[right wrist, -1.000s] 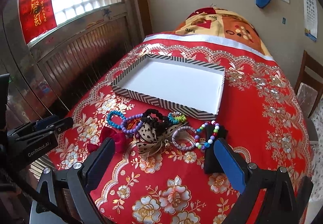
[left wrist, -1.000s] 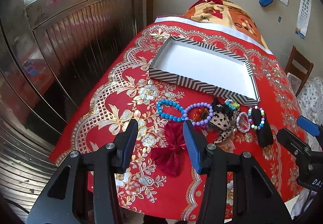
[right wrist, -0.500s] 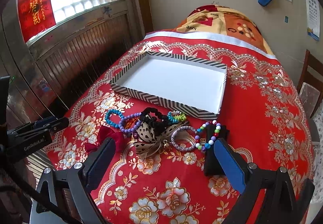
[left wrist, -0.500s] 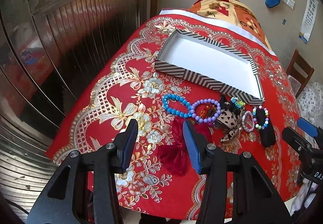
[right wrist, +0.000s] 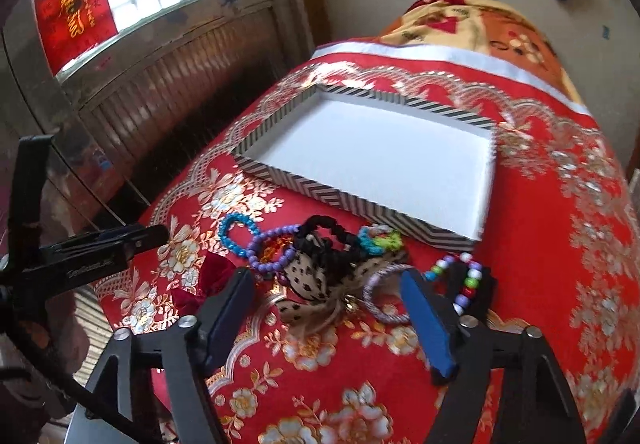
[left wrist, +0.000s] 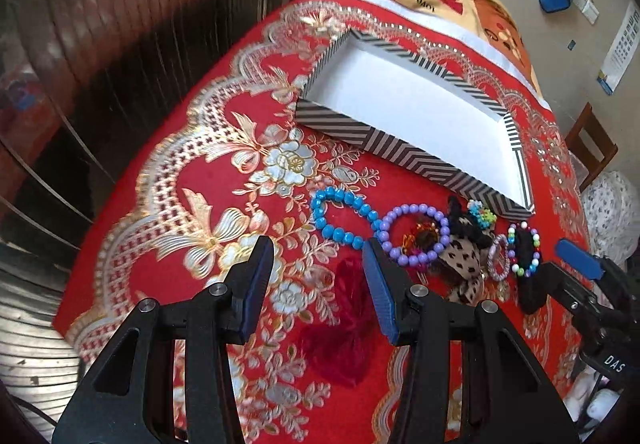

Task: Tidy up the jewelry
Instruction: 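Grasp the blue bead bracelet with left tool while right tool grasps black scrunchie, then carry both items into the white tray and open both tools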

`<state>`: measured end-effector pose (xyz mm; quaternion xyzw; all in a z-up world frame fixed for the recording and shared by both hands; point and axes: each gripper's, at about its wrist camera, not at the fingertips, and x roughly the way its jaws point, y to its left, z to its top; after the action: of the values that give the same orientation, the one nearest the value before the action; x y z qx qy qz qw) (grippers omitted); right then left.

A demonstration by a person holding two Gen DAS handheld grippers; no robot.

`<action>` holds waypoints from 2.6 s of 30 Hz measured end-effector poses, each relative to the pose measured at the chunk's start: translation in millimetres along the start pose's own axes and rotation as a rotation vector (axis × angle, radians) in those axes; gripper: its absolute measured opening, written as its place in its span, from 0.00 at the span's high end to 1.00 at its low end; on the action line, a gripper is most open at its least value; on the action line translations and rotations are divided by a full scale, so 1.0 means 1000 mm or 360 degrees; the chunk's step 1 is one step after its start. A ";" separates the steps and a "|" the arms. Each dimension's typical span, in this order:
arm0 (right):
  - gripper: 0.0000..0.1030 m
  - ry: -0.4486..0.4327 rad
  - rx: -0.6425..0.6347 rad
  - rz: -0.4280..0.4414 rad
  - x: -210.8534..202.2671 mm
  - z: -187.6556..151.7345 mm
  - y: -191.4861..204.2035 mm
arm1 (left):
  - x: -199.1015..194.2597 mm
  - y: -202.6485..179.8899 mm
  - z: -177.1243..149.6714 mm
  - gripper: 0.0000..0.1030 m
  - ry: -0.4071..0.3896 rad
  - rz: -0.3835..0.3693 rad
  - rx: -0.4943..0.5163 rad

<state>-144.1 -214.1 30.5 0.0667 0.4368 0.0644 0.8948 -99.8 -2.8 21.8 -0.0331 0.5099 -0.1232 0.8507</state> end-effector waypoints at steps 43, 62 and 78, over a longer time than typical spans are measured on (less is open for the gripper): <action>0.92 0.0042 0.0283 0.0408 0.025 0.052 -0.055 | 0.049 -0.013 0.045 0.93 0.0102 -0.0081 0.0189; 0.69 0.0359 0.0080 0.0329 0.088 0.040 -0.017 | 0.027 -0.006 0.049 0.93 0.0041 -0.0081 0.0148; 0.94 -0.0004 0.0253 0.0446 0.013 0.055 -0.045 | 0.002 -0.021 0.080 0.93 -0.0052 -0.0115 0.0221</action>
<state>-89.7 -259.2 46.2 0.1977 0.4258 0.1535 0.8695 -32.7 -28.6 62.3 0.0058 0.4847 -0.1883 0.8541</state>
